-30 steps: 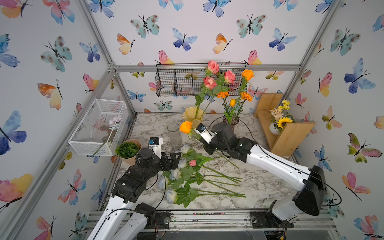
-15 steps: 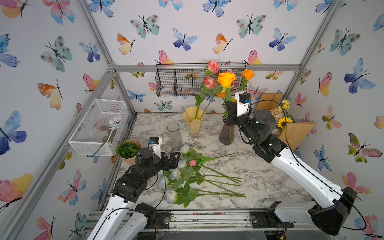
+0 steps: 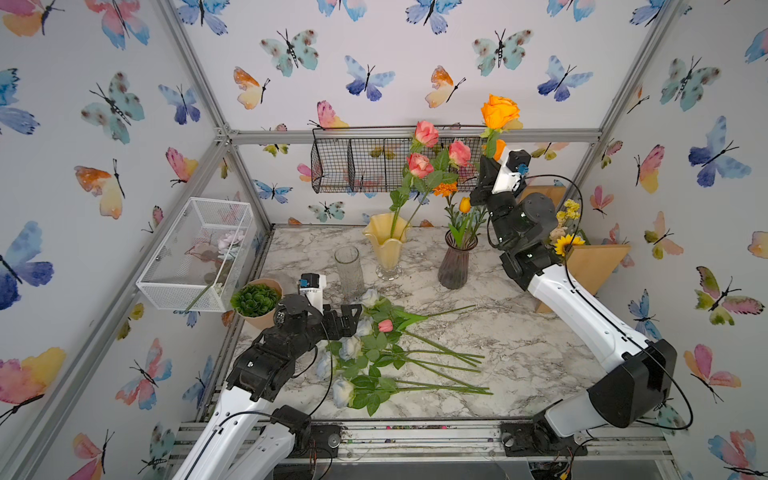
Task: Arrange the flowers in different vases according to their colors
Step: Insert the flower into the vase.
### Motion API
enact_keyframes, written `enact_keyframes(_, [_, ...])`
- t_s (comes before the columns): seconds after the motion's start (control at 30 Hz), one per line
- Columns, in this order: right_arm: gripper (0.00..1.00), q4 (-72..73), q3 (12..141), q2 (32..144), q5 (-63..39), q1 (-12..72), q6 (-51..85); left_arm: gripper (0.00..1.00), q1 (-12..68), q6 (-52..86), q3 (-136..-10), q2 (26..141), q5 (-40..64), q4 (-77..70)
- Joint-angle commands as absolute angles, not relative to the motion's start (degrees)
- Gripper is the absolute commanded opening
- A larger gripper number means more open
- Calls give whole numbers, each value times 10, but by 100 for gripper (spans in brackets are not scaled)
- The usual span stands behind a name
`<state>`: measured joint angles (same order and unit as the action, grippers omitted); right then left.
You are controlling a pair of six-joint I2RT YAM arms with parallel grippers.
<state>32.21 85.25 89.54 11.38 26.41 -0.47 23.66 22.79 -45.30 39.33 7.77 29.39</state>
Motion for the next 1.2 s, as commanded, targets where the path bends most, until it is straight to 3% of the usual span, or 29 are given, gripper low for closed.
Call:
enact_keyframes(0.0, [2,365,861,904,96,262,14,99,238,229,-445,394,77,287])
enact_keyframes(0.8, [3,374,646,869,86,262,107,99,237,229,-445,402,78,285])
enact_keyframes(0.87, [13,353,651,873,91,262,107,99,237,228,-445,401,78,285])
enact_keyframes(1.0, [52,324,659,868,88,262,112,99,237,229,-445,399,78,285])
enact_keyframes(1.07, [61,306,666,860,85,262,116,99,237,228,-444,398,78,285])
enact_keyframes(1.17, [65,244,689,846,84,262,123,99,237,228,-444,397,78,285])
